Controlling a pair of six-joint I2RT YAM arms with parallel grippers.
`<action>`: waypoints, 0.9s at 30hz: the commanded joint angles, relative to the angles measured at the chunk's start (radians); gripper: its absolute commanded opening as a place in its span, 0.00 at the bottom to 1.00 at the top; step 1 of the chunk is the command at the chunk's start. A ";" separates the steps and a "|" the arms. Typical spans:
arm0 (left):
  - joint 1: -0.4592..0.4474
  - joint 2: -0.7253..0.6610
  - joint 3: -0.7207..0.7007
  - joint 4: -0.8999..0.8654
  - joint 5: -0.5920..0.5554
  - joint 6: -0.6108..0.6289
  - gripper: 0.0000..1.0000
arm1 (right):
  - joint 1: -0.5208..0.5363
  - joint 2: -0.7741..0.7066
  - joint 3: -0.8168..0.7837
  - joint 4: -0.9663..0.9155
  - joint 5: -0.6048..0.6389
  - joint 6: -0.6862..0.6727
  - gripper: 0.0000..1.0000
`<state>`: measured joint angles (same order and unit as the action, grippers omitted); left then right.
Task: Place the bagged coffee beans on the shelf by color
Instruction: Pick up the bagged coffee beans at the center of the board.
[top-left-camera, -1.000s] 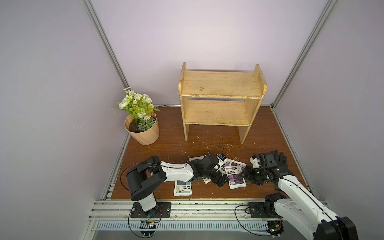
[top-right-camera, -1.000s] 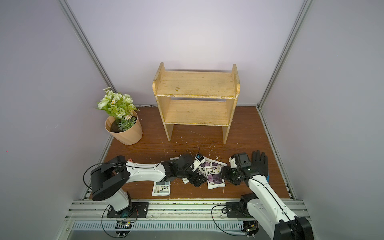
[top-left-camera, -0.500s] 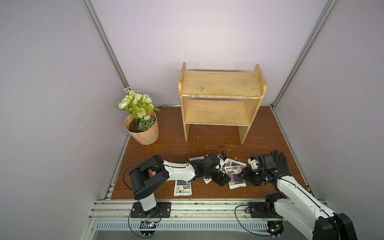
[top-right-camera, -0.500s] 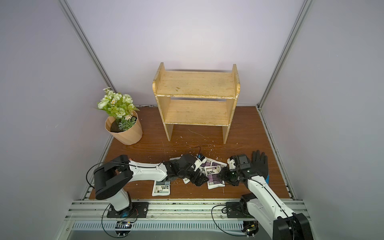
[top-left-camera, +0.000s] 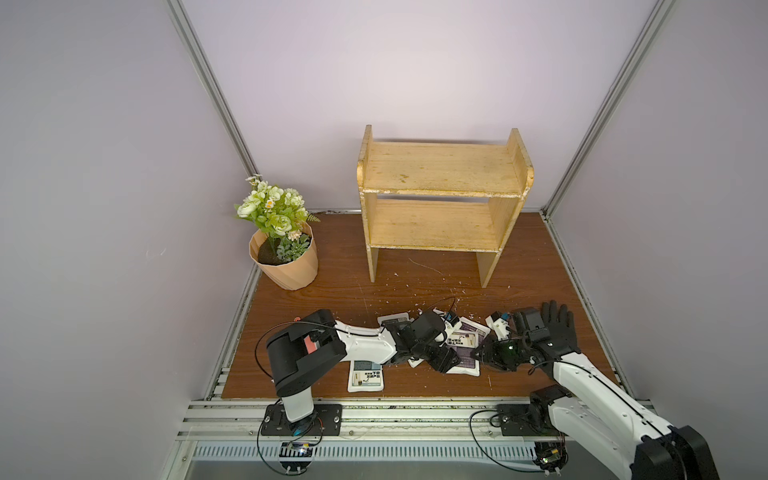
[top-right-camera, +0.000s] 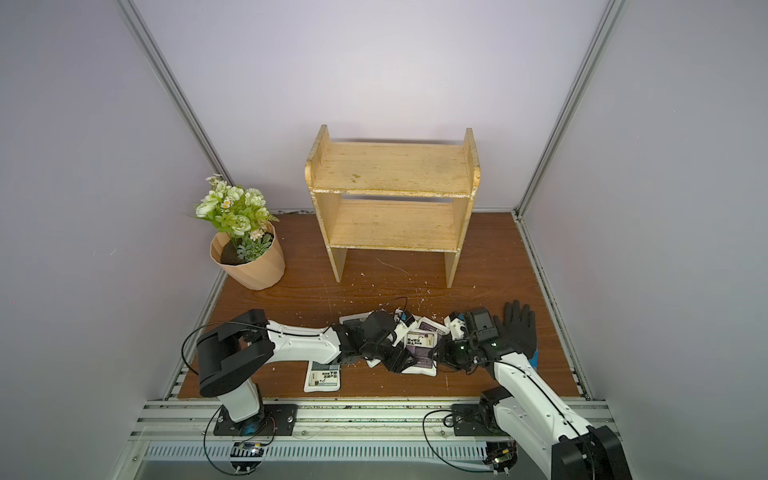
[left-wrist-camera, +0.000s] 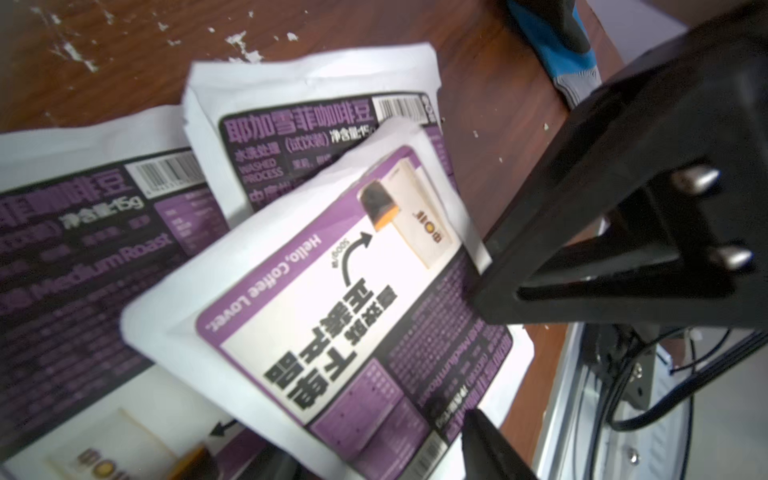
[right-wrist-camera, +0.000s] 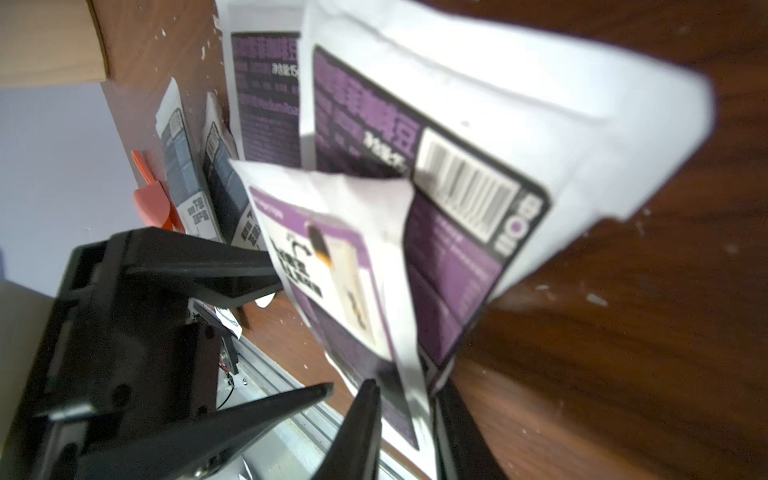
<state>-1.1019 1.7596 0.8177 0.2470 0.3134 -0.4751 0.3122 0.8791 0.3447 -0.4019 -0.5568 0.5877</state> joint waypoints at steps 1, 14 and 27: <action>-0.011 0.005 -0.014 -0.004 0.030 0.003 0.43 | 0.018 0.010 0.008 0.040 -0.052 0.001 0.27; -0.011 -0.037 -0.052 0.034 0.049 0.007 0.00 | 0.036 0.014 0.019 0.007 0.006 0.011 0.37; -0.010 -0.265 -0.058 -0.127 -0.055 0.027 0.00 | 0.038 -0.189 0.134 -0.066 0.041 0.034 0.61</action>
<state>-1.1023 1.5311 0.7357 0.2062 0.3065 -0.4774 0.3458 0.7071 0.4286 -0.4644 -0.5018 0.6064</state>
